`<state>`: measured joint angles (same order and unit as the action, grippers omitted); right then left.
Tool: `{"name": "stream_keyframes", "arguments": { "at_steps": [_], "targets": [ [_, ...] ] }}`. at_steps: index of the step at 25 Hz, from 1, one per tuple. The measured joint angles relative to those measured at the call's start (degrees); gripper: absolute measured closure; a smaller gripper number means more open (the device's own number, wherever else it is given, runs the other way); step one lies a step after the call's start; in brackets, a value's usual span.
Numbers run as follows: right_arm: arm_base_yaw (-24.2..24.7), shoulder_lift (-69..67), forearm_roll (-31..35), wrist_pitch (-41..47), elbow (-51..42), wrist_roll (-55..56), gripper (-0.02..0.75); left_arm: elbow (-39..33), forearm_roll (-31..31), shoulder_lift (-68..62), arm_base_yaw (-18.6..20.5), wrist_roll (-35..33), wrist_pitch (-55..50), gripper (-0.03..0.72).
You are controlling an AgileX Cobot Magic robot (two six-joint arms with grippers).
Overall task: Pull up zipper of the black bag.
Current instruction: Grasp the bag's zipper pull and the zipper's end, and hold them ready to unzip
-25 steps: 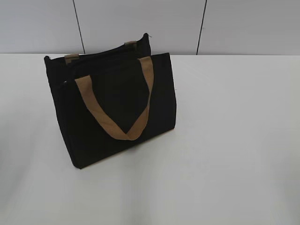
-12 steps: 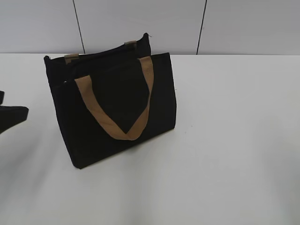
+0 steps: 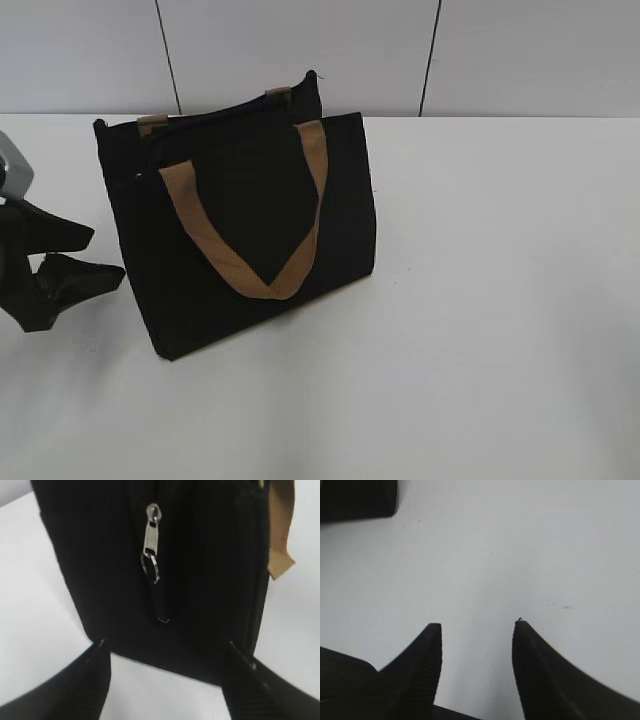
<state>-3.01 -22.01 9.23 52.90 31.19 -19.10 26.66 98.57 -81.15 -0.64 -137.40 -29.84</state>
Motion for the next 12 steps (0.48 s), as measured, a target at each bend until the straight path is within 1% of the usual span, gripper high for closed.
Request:
{"name": "stream_keyframes", "arguments": {
  "at_steps": [2, 4, 12],
  "targets": [
    [0.0, 0.0, 0.0, -0.2, 0.0, -0.1, 0.383, 1.5, 0.4, -3.9, 0.0, -2.1, -0.7, 0.179],
    [0.0, 0.0, 0.0, -0.5, 0.0, -0.1, 0.383, 2.6, 0.5, -6.8, 0.0, -2.7, -1.1, 0.193],
    [0.0, 0.0, 0.0, -1.6, 0.0, -0.2, 0.383, 8.6, 0.7, -13.7, 0.0, -3.1, -6.4, 0.217]
  ]
}}
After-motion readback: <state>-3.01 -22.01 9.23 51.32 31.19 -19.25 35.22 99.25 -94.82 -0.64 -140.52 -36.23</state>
